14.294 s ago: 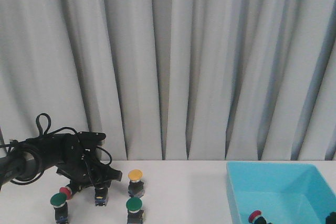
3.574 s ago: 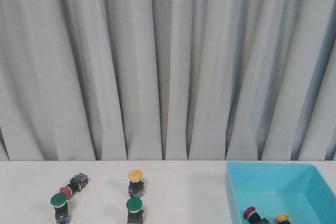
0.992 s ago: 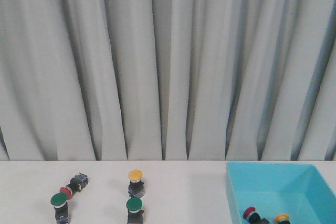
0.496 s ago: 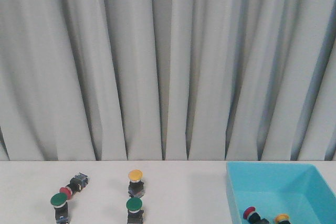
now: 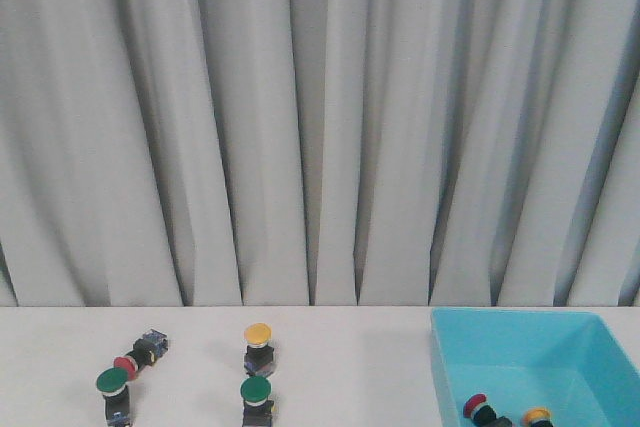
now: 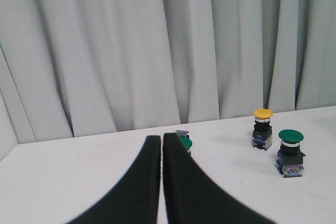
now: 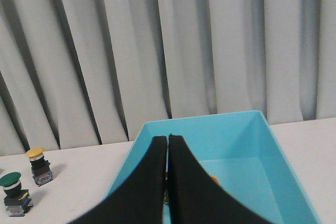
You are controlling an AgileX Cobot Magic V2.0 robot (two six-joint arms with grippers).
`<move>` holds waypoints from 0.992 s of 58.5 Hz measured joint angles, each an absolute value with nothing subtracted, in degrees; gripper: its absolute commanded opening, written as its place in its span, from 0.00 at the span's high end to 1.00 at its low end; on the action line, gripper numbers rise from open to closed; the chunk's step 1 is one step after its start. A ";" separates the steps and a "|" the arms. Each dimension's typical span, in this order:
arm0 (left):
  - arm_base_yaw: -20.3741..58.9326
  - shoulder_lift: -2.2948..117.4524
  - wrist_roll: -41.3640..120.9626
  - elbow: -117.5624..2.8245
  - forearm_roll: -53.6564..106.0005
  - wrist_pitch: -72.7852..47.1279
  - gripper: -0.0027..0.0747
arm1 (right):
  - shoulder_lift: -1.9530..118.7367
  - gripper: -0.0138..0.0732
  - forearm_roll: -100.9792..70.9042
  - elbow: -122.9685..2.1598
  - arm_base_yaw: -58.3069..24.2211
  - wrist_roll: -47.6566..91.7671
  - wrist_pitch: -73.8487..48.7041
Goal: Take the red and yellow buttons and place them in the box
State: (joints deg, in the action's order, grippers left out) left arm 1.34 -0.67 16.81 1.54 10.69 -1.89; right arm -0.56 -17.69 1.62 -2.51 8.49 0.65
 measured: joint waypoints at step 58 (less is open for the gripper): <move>1.34 -0.67 16.81 1.54 10.69 -1.89 0.97 | -0.56 0.85 -0.66 1.62 2.59 -4.90 2.32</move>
State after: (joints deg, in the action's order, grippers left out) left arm 1.34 -0.67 16.81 1.54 10.69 -1.89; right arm -0.56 -0.66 1.62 2.59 -4.90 2.32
